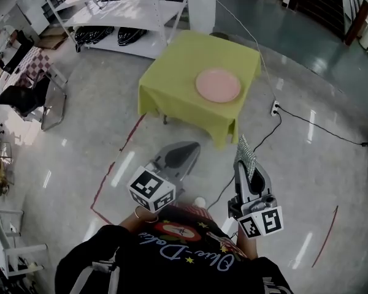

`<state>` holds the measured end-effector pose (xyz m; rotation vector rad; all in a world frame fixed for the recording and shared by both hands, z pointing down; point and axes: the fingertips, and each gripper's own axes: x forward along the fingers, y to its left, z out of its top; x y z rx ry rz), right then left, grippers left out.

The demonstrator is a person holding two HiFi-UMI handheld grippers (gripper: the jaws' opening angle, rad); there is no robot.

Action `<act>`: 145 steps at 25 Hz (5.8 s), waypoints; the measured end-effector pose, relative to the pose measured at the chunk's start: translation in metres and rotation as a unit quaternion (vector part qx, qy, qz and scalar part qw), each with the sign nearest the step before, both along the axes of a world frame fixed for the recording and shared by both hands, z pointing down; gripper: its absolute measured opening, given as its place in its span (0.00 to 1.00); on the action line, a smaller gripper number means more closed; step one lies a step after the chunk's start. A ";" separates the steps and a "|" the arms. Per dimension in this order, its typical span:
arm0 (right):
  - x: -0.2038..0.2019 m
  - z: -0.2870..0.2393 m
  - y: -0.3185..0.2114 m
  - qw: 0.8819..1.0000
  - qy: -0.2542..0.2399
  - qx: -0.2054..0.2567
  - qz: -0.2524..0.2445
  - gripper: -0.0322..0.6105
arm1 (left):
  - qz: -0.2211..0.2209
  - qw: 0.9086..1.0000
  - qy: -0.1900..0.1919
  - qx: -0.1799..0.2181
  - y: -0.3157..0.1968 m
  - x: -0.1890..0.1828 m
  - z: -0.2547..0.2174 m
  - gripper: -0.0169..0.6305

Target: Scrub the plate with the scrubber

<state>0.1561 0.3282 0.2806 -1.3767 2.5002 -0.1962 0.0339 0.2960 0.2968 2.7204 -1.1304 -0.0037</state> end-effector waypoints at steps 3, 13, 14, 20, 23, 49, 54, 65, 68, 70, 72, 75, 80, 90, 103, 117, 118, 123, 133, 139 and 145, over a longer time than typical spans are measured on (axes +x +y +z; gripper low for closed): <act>0.001 0.004 -0.011 1.000 -0.009 -0.007 -0.011 0.15 | -0.027 1.000 -0.006 -0.006 -0.007 -0.011 -0.001 0.03; -0.015 0.006 -0.031 1.000 -0.008 0.000 -0.019 0.15 | -0.022 1.000 -0.004 -0.013 -0.029 -0.019 0.005 0.03; -0.012 0.007 -0.033 1.000 -0.007 -0.002 -0.013 0.15 | -0.015 1.000 -0.004 -0.011 -0.035 -0.016 0.005 0.03; 0.008 0.013 -0.055 0.999 0.019 -0.002 0.043 0.15 | 0.050 0.998 0.023 -0.004 -0.075 0.019 0.011 0.03; 0.032 0.012 -0.071 0.997 0.024 -0.007 0.070 0.15 | 0.075 0.997 0.033 0.001 -0.090 0.046 0.009 0.03; -0.037 0.005 -0.301 0.994 0.089 -0.020 0.061 0.15 | 0.048 0.997 0.065 -0.018 -0.334 -0.031 0.031 0.04; -0.051 0.011 -0.342 0.993 0.101 -0.024 0.064 0.15 | 0.039 0.997 0.057 -0.018 -0.377 -0.055 0.043 0.04; -0.066 0.058 -0.419 0.983 0.161 -0.070 0.049 0.15 | 0.022 0.995 0.051 -0.080 -0.449 -0.091 0.094 0.18; -0.059 0.081 -0.439 0.980 0.175 -0.088 0.039 0.15 | 0.022 0.995 0.027 -0.098 -0.462 -0.086 0.119 0.22; -0.053 0.098 -0.453 0.977 0.184 -0.101 0.029 0.15 | 0.024 0.994 0.006 -0.110 -0.469 -0.080 0.139 0.22; -0.050 0.115 -0.468 0.974 0.196 -0.112 0.017 0.15 | 0.026 0.993 -0.027 -0.112 -0.476 -0.074 0.158 0.22; -0.053 0.141 -0.490 0.966 0.223 -0.130 -0.009 0.15 | 0.030 0.990 -0.079 -0.117 -0.485 -0.069 0.185 0.22; -0.062 0.188 -0.523 0.947 0.279 -0.148 -0.062 0.15 | 0.037 0.981 -0.088 -0.166 -0.498 -0.053 0.225 0.22; -0.085 0.273 -0.572 0.901 0.369 -0.179 -0.145 0.15 | 0.017 0.956 -0.109 -0.273 -0.523 -0.051 0.298 0.24; -0.086 0.344 -0.592 0.826 0.480 -0.215 -0.202 0.15 | -0.006 0.926 -0.113 -0.361 -0.523 -0.053 0.349 0.20; -0.104 0.380 -0.564 0.715 0.609 -0.153 -0.306 0.16 | -0.003 0.920 -0.105 -0.377 -0.527 -0.049 0.358 0.11; -0.104 0.381 -0.561 0.709 0.615 -0.146 -0.313 0.16 | -0.005 0.919 -0.102 -0.380 -0.527 -0.050 0.359 0.11; -0.108 0.384 -0.548 0.693 0.619 -0.142 -0.340 0.16 | -0.009 0.918 -0.107 -0.382 -0.526 -0.050 0.361 0.11; -0.119 0.382 -0.507 0.694 0.595 -0.168 -0.370 0.16 | -0.022 0.917 -0.103 -0.385 -0.524 -0.051 0.359 0.10; -0.121 0.382 -0.484 0.693 0.572 -0.195 -0.392 0.16 | -0.025 0.919 -0.113 -0.378 -0.522 -0.051 0.360 0.10; -0.121 0.381 -0.475 0.701 0.538 -0.233 -0.405 0.16 | -0.030 0.919 -0.115 -0.377 -0.524 -0.049 0.362 0.10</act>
